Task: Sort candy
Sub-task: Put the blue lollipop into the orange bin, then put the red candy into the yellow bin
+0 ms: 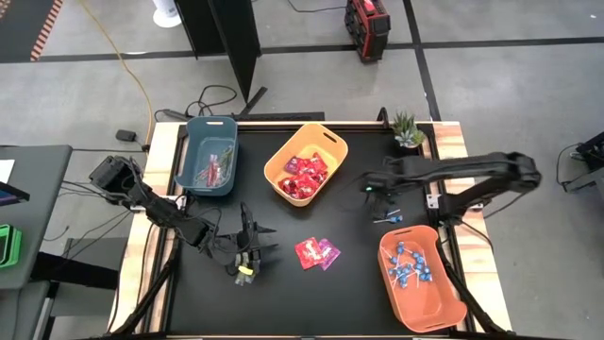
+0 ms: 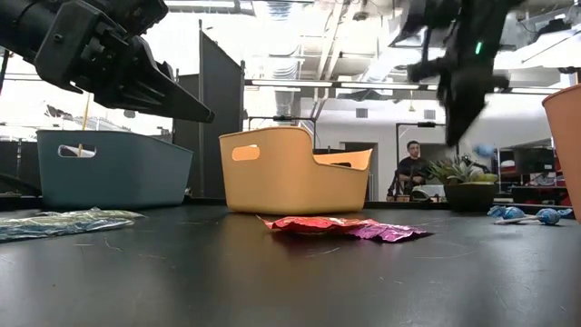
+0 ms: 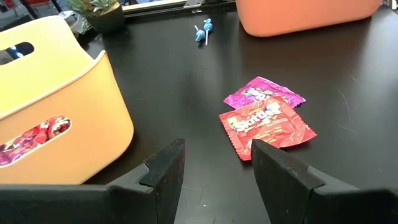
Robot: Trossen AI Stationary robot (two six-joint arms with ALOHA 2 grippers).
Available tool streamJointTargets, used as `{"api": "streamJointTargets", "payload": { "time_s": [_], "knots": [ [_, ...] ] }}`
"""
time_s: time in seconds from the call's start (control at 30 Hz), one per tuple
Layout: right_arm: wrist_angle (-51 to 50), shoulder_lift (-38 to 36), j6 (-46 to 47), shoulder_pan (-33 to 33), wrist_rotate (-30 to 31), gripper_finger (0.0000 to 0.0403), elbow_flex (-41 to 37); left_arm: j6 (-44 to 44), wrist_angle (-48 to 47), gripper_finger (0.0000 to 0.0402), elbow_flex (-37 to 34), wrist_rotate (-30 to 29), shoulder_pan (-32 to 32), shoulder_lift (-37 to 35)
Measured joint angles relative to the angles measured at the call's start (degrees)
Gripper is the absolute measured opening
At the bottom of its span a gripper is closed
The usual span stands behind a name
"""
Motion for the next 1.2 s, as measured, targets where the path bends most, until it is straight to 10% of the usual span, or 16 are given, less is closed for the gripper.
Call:
{"api": "streamJointTargets", "payload": {
  "time_s": [0.37, 0.77, 1.2],
  "knots": [
    [-0.5, -19.9, 25.9, 20.7, -13.8, 0.0000, 5.7, 0.2, 0.0, 0.0178, 0.0, -0.2, 0.2, 0.0],
    [-14.5, -13.4, 79.1, 54.5, -2.2, 0.0008, 5.7, 3.8, -0.2, 0.0178, 0.0, -0.2, 2.6, 0.0],
    [-14.4, 1.4, 88.3, 58.2, -1.0, 0.0227, 5.7, 7.9, 1.6, 0.0178, 0.0, 7.1, 4.9, 0.0]
  ]
}}
